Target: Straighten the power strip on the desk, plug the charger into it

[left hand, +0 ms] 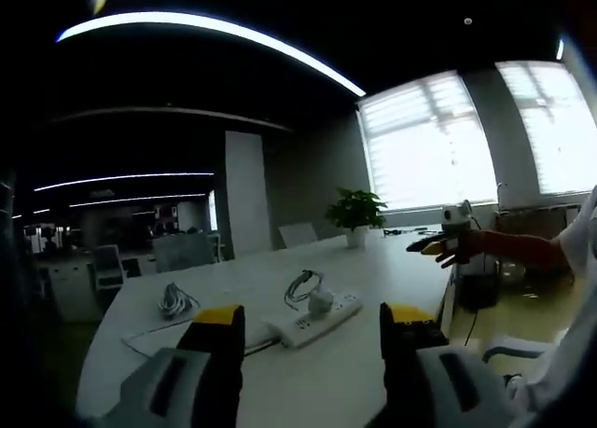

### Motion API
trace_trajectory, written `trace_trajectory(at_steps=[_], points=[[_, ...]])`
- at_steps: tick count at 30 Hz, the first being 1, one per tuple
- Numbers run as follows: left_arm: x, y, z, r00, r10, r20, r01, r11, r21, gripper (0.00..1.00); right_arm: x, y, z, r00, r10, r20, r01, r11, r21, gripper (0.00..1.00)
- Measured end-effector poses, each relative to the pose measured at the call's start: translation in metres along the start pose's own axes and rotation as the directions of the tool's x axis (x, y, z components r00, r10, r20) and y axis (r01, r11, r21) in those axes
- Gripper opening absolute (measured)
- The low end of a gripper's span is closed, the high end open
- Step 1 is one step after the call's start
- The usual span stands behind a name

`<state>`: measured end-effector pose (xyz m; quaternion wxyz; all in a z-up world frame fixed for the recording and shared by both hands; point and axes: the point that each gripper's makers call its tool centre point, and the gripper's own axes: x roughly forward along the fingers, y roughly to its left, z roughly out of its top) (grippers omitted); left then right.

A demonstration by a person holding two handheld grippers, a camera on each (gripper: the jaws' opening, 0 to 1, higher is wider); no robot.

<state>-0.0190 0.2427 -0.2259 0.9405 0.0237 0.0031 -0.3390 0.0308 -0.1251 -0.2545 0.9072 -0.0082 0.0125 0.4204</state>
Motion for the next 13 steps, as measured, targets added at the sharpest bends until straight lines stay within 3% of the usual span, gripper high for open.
trace_trajectory(at_steps=[6,13], points=[[-0.006,-0.002,0.003,1.000,-0.002,0.016,0.002,1.000,0.009,0.61,-0.002,0.025,0.011,0.999,0.033,-0.003,-0.033,0.996,-0.088,0.39],[0.000,0.003,-0.018,1.000,-0.013,-0.002,0.013,1.000,-0.004,0.61,-0.005,0.034,0.003,0.998,0.025,-0.052,-0.032,0.989,-0.142,0.39]])
